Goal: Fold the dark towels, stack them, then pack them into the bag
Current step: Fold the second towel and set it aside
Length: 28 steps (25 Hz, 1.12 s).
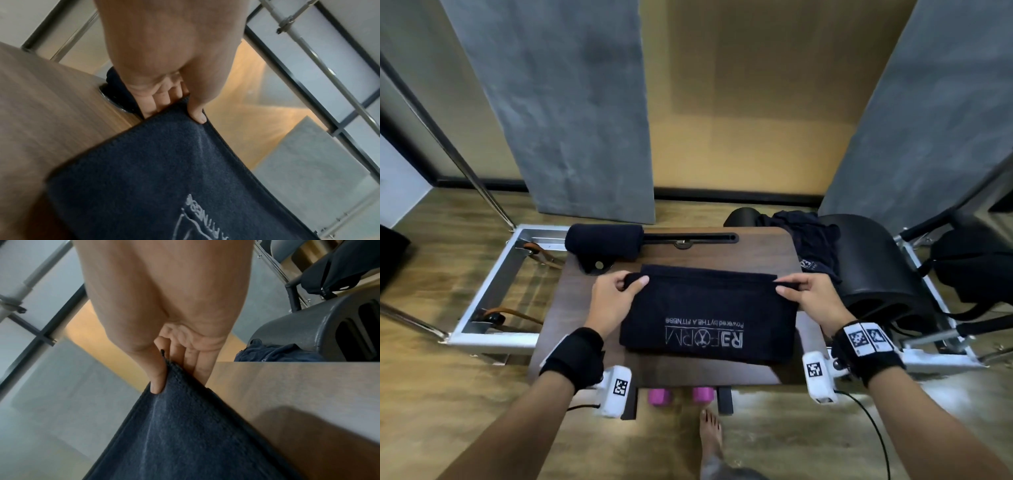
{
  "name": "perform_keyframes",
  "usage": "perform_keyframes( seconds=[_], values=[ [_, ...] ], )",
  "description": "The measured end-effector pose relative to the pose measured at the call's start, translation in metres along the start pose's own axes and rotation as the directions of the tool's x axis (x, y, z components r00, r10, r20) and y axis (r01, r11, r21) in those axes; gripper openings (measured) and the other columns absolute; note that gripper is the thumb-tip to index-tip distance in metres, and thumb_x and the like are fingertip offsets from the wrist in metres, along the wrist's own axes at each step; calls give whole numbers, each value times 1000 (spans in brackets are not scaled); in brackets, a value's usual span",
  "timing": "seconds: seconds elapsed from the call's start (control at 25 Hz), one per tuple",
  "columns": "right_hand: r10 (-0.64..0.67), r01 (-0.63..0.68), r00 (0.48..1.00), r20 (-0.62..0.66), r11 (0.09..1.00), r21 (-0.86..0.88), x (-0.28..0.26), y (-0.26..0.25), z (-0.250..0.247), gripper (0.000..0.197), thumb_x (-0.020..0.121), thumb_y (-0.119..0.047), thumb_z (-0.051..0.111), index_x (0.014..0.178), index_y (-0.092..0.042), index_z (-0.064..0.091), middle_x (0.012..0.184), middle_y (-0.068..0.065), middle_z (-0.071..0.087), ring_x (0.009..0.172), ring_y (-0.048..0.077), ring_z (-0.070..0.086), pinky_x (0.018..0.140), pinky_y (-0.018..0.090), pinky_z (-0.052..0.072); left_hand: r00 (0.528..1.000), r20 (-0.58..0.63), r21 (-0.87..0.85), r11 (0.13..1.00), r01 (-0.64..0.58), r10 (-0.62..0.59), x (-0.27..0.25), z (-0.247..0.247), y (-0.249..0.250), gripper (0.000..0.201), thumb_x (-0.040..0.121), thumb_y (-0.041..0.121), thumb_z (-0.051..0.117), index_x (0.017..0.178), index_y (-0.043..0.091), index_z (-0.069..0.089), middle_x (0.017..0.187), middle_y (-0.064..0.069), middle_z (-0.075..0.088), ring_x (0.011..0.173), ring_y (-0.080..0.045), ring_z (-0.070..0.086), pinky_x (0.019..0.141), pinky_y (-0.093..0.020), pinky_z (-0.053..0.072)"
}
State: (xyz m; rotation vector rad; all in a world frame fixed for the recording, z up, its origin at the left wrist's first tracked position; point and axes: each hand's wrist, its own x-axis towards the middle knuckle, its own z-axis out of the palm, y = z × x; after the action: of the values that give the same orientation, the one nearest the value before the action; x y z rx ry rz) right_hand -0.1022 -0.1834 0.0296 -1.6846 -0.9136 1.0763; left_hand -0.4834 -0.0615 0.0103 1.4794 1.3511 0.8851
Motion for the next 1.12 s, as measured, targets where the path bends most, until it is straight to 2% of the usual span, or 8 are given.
perform_keyframes(
  seconds=[0.16,0.28,0.44,0.56,0.68,0.84,1.0,1.12],
  values=[
    [64,-65,997,-47,998,-23,50,7,-2,10,88,3,77,94,-5,78,93,25,77,88,29,75,79,35,62,996,-42,28,996,84,-83,46,22,-10,32,92,27,83,79,0,71,89,-21,77,92,-40,75,86,-60,60],
    [111,-120,989,-99,989,-89,74,22,1,10,87,1,79,96,-2,78,94,34,73,87,33,69,87,49,58,987,-70,115,982,152,-144,65,38,-19,23,92,24,82,79,7,74,82,-11,77,89,-30,76,87,-53,62],
    [7,-58,966,-258,980,-190,80,30,0,12,84,-2,82,91,-10,76,84,11,75,78,24,69,75,36,56,979,-180,233,963,134,-92,68,46,-22,20,94,19,79,110,8,73,97,-3,69,101,-26,68,98,-48,56],
    [-236,126,932,-274,922,-366,68,25,8,18,82,3,79,82,-14,77,82,0,75,76,13,69,73,20,51,965,-193,438,896,-75,175,48,53,-14,29,97,24,74,123,14,67,117,-2,59,112,-22,57,99,-42,51],
    [-228,224,973,37,892,-393,49,22,32,19,84,5,78,83,-14,81,84,-4,78,82,10,72,79,18,55,949,89,397,863,-312,302,11,72,2,8,102,32,67,100,24,68,98,10,60,95,-10,58,86,-36,51],
    [-216,246,969,120,797,-552,33,27,34,22,87,8,70,90,-10,82,91,-2,77,88,11,70,85,20,54,773,553,456,662,-594,312,-35,93,-4,34,108,51,48,98,25,66,96,13,59,93,-8,56,84,-34,46],
    [-162,207,978,131,715,-667,-11,42,28,24,83,2,70,81,-19,82,85,-10,76,86,7,69,88,22,53,773,565,622,466,-629,288,-44,88,-13,40,106,59,36,105,29,62,109,15,58,107,-10,56,94,-35,43],
    [-207,334,941,267,697,-635,-54,53,45,25,81,1,70,84,-20,82,87,-14,74,83,2,68,82,18,52,801,545,701,389,-598,248,-37,84,-16,42,106,53,40,132,26,60,144,9,56,141,-14,47,116,-45,36]
  ],
)
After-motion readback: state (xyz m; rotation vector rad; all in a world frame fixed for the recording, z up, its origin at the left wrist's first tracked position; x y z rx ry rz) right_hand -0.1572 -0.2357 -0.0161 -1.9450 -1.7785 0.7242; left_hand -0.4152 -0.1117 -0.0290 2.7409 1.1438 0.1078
